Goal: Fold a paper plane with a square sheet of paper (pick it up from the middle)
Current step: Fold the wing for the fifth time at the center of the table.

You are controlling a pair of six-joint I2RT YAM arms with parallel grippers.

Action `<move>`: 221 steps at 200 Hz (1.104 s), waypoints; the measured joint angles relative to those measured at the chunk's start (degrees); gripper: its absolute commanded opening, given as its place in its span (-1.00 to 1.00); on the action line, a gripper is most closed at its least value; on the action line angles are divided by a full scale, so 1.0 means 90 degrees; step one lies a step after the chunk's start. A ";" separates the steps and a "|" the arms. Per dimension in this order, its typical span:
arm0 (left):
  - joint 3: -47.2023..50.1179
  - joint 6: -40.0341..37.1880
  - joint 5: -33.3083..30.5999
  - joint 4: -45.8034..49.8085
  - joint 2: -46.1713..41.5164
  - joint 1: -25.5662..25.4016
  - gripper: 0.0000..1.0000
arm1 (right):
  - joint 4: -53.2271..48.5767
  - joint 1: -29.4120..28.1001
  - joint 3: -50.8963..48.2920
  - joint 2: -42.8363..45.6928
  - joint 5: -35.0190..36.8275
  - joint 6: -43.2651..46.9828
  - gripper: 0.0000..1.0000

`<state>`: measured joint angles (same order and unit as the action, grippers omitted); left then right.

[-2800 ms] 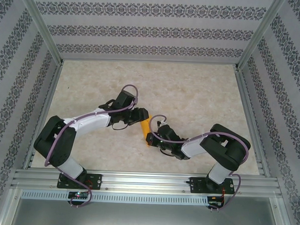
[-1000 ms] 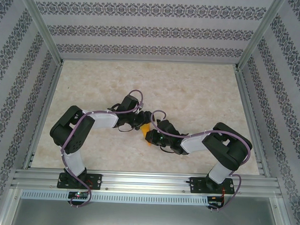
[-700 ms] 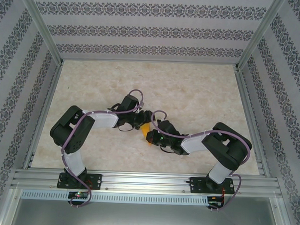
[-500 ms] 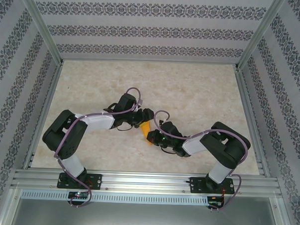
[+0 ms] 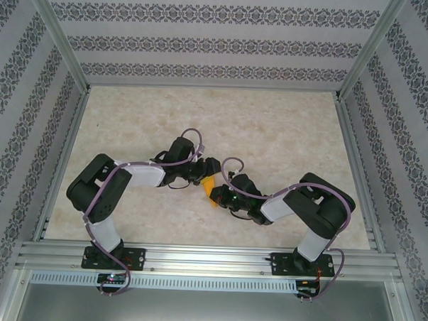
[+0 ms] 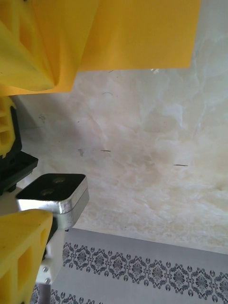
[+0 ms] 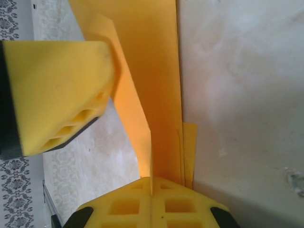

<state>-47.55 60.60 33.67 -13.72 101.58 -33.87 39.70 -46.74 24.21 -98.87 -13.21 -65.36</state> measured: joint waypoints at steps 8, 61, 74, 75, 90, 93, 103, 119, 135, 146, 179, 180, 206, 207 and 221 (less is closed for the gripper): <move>-0.0022 0.0012 0.0027 -0.0083 0.0124 0.0000 0.36 | 0.0005 0.0002 0.0000 -0.0005 -0.0012 -0.0019 -0.93; -0.0058 0.0117 0.0158 -0.0423 0.0527 0.0005 0.34 | -0.0163 0.0002 0.0058 0.0078 -0.0022 -0.0061 -0.75; -0.0056 0.0117 0.0155 -0.0420 0.0527 0.0005 0.34 | -0.0440 -0.0002 0.0153 0.0153 -0.0017 -0.0036 -0.67; -0.0056 0.0117 0.0153 -0.0420 0.0527 0.0005 0.34 | -0.0449 -0.0002 0.0158 0.0158 -0.0017 -0.0034 -0.66; -0.0049 0.0114 0.0136 -0.0420 0.0525 0.0005 0.33 | -0.0787 -0.0015 0.0272 0.0284 0.0005 0.0058 -0.56; -0.0044 0.0114 0.0134 -0.0420 0.0525 0.0005 0.33 | -0.0889 -0.0024 0.0299 0.0318 0.0024 0.0058 -0.55; -0.0039 0.0112 0.0134 -0.0420 0.0525 0.0005 0.33 | -0.1173 -0.0046 0.0340 0.0440 0.0073 0.0112 -0.52; -0.0024 0.0109 0.0114 -0.0423 0.0510 0.0005 0.33 | -0.1773 -0.0056 0.0379 0.0724 0.0153 0.0243 -0.49; -0.0007 0.0092 0.0109 -0.0420 0.0493 0.0005 0.33 | -0.2438 -0.0056 0.0464 0.0979 0.0253 0.0398 -0.48; 0.0000 0.0080 0.0109 -0.0420 0.0488 0.0005 0.33 | -0.2837 -0.0056 0.0559 0.1122 0.0304 0.0495 -0.47; 0.0010 0.0022 0.0112 -0.0420 0.0481 0.0005 0.33 | -0.3327 -0.0056 0.0702 0.1309 0.0355 0.0736 -0.51; 0.0010 0.0019 0.0112 -0.0420 0.0481 0.0005 0.33 | -0.3330 -0.0056 0.0702 0.1309 0.0352 0.0738 -0.51; 0.0034 -0.0007 0.0112 -0.0423 0.0464 0.0005 0.33 | -0.3475 -0.0056 0.0801 0.1309 0.0287 0.0865 -0.55; 0.0034 -0.0007 0.0112 -0.0423 0.0464 0.0005 0.33 | -0.3478 -0.0056 0.0804 0.1309 0.0287 0.0872 -0.56; 0.0053 -0.0019 0.0109 -0.0423 0.0444 0.0005 0.33 | -0.3526 -0.0056 0.0899 0.1309 0.0262 0.0945 -0.60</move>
<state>-47.07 60.42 34.65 -17.52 105.58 -33.82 7.97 -47.24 32.29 -87.09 -10.85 -56.86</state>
